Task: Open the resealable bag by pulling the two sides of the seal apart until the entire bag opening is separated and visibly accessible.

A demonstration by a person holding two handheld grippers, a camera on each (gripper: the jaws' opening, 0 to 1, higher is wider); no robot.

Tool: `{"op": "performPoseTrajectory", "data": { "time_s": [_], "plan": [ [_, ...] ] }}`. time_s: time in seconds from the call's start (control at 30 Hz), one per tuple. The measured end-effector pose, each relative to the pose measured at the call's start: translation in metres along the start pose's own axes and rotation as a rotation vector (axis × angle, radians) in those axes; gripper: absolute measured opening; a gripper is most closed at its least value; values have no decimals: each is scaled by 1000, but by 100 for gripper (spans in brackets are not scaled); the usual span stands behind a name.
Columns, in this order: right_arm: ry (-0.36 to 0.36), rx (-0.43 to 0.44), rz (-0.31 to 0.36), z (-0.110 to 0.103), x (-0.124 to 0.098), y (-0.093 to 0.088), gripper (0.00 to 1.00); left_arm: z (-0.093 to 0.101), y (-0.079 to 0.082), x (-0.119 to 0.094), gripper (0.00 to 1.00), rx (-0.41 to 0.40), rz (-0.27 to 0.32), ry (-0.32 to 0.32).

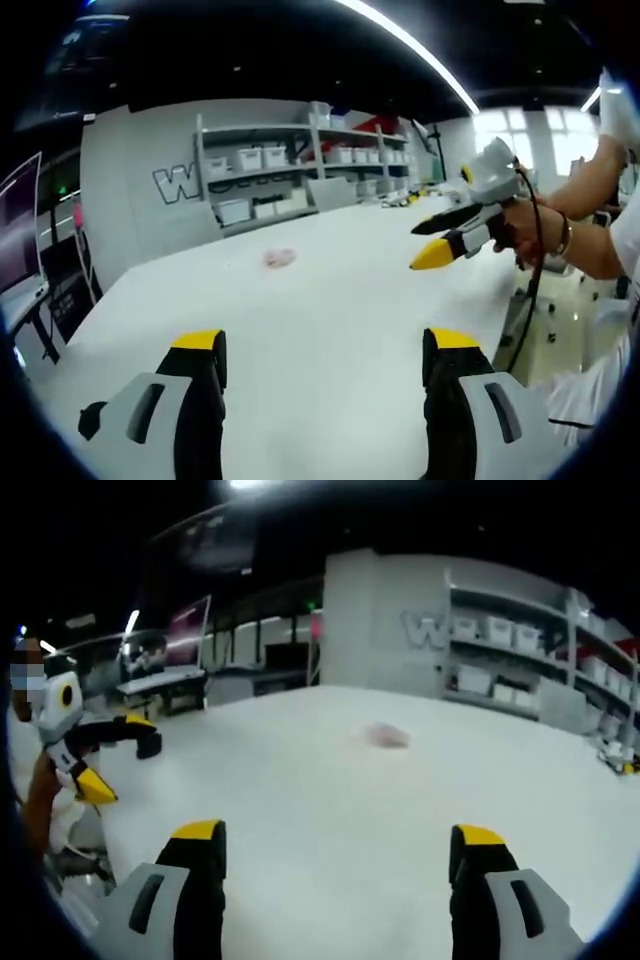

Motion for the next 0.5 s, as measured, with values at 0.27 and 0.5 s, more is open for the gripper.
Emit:
{"op": "performPoseTrajectory", "data": {
  "time_s": [0.27,0.5],
  "plan": [
    [6,-9,1,1,-13,1,93,0,2,2,80,6,1,-6],
    [17,-9,-3,4,-16,-2,92,-2,1,0,80,8,0,-4]
  ]
}}
Point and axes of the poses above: the point that each gripper's makers call its tool centre point, and the gripper's own axes: x roughly forward along the fingers, z roughly to its right, y roughly out of its top, the point moved 2 cm from there along -x, roughly backward along the fingers, and after that the axes turned 12 degrees about x, right-handed, at the moved point
